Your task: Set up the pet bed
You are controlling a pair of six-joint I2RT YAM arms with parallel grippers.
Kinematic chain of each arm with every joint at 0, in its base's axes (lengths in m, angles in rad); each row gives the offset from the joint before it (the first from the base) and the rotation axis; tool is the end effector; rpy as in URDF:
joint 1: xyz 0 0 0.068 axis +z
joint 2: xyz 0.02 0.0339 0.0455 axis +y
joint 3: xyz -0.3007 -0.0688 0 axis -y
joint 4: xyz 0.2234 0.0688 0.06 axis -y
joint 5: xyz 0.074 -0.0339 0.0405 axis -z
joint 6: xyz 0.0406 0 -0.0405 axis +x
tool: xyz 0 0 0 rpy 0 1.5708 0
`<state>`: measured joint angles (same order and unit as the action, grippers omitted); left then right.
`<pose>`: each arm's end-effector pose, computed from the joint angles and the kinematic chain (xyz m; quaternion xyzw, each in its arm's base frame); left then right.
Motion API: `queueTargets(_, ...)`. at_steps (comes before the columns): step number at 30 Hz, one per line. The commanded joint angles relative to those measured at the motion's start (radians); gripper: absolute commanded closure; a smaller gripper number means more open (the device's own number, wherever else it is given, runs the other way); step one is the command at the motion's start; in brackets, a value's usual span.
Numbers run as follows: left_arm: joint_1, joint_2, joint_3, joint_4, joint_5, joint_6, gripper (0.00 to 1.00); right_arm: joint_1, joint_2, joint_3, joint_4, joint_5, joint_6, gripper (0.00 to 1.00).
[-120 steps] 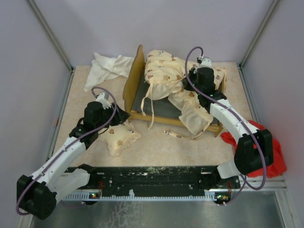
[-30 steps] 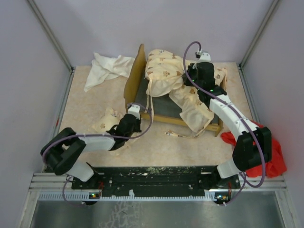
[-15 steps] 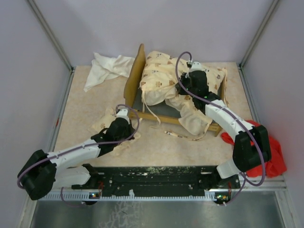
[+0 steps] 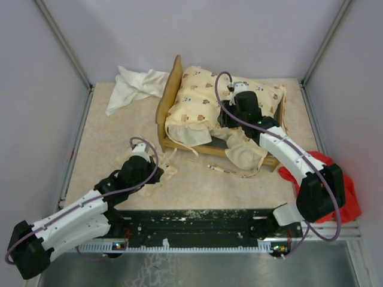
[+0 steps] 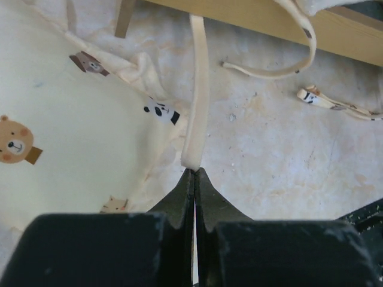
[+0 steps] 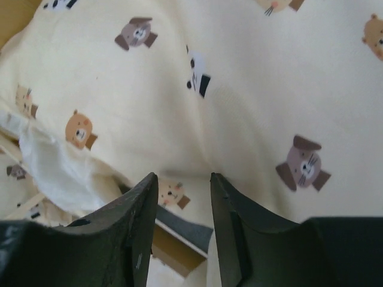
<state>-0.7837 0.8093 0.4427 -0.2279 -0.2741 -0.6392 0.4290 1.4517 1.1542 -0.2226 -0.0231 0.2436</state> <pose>0.1043 -0.0884 0.2437 -0.0007 0.8773 -0.2120 0.4307 0.2860 0.1318 0.3470 -0.0858 0.8608 0.1749 0.4701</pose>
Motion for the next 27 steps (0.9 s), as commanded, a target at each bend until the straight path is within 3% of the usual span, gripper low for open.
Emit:
queueTargets(1, -0.002, -0.060, -0.056, 0.025, 0.116, 0.017, 1.00, 0.042, -0.143, 0.055, -0.172, 0.014, -0.043, 0.56)
queueTargets(6, -0.002, -0.054, -0.067, 0.015, 0.164, 0.023, 1.00, 0.172, -0.243, -0.018, -0.141, 0.056, -0.019, 0.54)
queueTargets(12, -0.002, -0.054, -0.069, 0.030, 0.211, 0.006, 1.00, 0.391, -0.251, -0.142, 0.070, 0.174, 0.004, 0.56)
queueTargets(20, -0.003, -0.086, -0.075, 0.088, 0.293, 0.023, 1.00, 0.487, -0.133, -0.293, 0.358, 0.273, 0.062, 0.57)
queueTargets(27, -0.003, -0.110, -0.055, 0.020, 0.227, 0.000, 1.00, 0.551, 0.003, -0.372, 0.615, 0.424, 0.045, 0.55)
